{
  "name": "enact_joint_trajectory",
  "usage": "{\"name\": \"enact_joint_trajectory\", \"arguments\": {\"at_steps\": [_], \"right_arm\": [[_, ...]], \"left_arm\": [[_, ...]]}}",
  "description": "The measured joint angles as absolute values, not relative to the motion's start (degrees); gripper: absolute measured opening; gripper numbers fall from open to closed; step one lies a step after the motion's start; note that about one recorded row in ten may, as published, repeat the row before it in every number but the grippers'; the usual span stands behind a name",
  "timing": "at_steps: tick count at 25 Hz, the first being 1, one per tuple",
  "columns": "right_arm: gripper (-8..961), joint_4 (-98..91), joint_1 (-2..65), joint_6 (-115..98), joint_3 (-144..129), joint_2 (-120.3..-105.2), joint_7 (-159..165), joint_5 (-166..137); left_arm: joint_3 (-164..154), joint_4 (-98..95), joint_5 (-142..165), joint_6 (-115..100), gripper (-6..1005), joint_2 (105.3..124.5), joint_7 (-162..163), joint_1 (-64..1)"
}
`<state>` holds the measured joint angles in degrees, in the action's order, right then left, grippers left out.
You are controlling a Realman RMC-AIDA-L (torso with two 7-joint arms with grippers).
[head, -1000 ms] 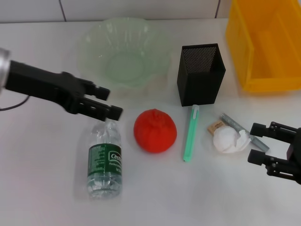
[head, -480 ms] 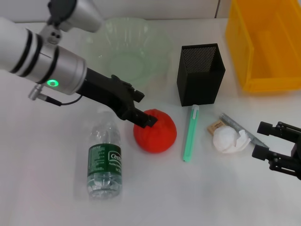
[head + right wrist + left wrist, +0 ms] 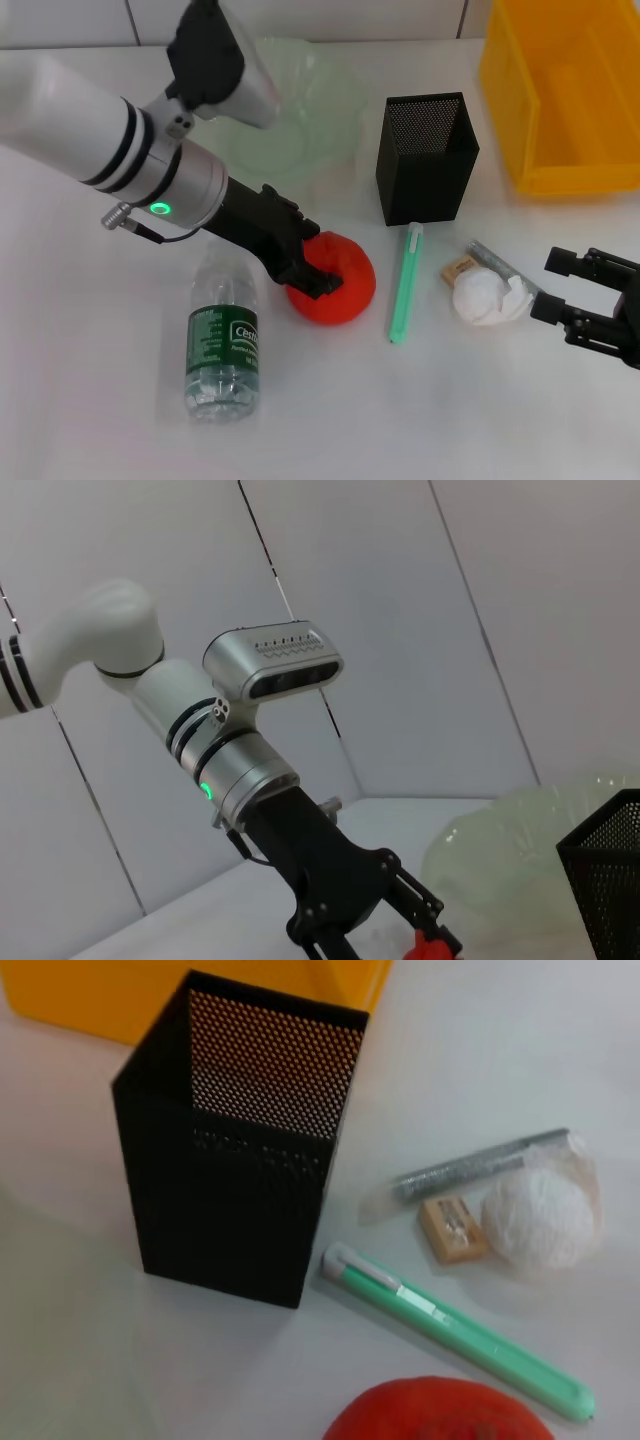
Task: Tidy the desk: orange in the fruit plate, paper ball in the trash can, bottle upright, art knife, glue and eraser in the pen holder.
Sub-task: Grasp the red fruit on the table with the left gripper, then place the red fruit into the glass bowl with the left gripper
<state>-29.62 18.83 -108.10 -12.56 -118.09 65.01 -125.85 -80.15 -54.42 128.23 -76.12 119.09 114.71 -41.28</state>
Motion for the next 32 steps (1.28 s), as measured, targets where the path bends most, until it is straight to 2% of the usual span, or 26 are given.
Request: {"name": "enact_joint_trajectory", "arguments": {"at_steps": [5, 15, 21, 24, 32], "right_arm": [[720, -29.61, 19.07, -107.68, -12.56, -118.13, 65.17, -125.85], [719, -29.62, 19.04, -107.66, -12.57, -118.13, 65.72, -125.85], [718, -29.62, 18.75, -107.65, -12.57, -118.15, 65.74, -125.86], [717, -29.62, 18.65, -107.66, -12.57, -118.21, 65.74, -125.86], [716, -28.81, 18.55, -108.00, -12.56, -118.32, 65.73, -125.86]], "left_arm": [[-84.10, -54.03, 128.38, -72.02, 808, 119.12, 114.66, -41.09], [-83.87, -54.74, 127.25, -72.82, 364, 119.13, 114.08, -40.79], [-81.80, -55.35, 124.16, -75.34, 229, 118.80, 111.99, -40.40], [-69.87, -58.12, 121.10, -82.19, 162, 118.50, 109.45, -40.45], [-56.32, -64.35, 121.59, -76.79, 126, 117.90, 108.33, -41.47]]}}
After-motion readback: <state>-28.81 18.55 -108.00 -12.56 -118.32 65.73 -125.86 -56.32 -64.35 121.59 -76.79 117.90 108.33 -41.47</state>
